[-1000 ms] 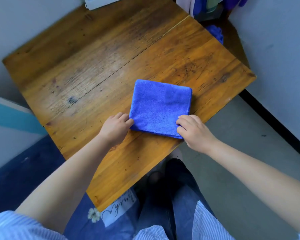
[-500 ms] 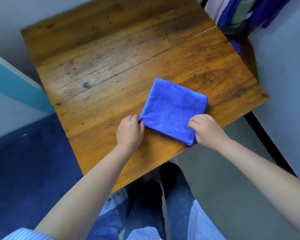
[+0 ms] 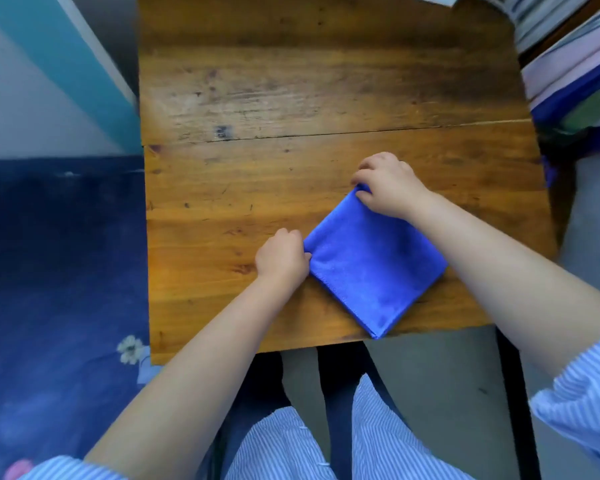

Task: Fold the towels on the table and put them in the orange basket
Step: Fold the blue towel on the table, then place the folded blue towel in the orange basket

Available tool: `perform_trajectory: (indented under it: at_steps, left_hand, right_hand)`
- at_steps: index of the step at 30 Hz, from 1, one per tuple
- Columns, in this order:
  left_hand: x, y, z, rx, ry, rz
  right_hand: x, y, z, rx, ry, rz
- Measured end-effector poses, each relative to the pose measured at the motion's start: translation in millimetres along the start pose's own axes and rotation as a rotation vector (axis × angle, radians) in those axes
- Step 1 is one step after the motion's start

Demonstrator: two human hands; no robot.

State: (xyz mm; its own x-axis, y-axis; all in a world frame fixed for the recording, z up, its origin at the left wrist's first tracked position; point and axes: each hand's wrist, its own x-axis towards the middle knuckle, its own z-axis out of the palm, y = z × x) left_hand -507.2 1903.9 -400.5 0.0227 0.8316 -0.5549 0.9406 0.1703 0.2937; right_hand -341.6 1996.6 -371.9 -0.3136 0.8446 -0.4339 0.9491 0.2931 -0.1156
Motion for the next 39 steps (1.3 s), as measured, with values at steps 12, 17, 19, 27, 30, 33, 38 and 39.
perform_trajectory:
  at_steps: [12, 17, 19, 27, 30, 33, 38, 39]
  left_hand:
    - [-7.4, 21.0, 9.8, 0.091, 0.043, -0.205]
    - [-13.7, 30.6, 10.7, 0.141, -0.009, -0.223]
    - [-15.6, 34.0, 13.2, 0.139, -0.035, -0.252]
    - [-26.5, 32.5, 6.7, -0.187, -0.065, -0.372]
    - [-45.5, 21.7, -1.0, -0.429, 0.009, -0.365]
    - [-85.3, -2.5, -8.4, -0.672, 0.112, -0.326]
    - [-173.7, -49.9, -9.7, -0.775, 0.357, -0.339]
    - [-199.2, -62.8, -6.2, -0.755, 0.426, -0.376]
  right_hand:
    - [25.1, 32.2, -0.6, -0.063, -0.076, -0.08]
    - [6.4, 34.5, 12.2, 0.114, -0.103, -0.007]
    - [6.2, 33.7, 10.4, 0.159, -0.157, -0.005]
    - [9.5, 17.7, -19.0, 0.152, -0.41, 0.036]
    - [-0.3, 3.4, -39.2, 0.114, -0.454, -0.052]
    - [-20.4, -25.2, -55.5, 0.082, -0.449, -0.189]
    - [-70.2, -97.9, -64.6, 0.02, -0.393, -0.467]
    - [-84.8, -120.4, -60.1, -0.004, -0.371, -0.541]
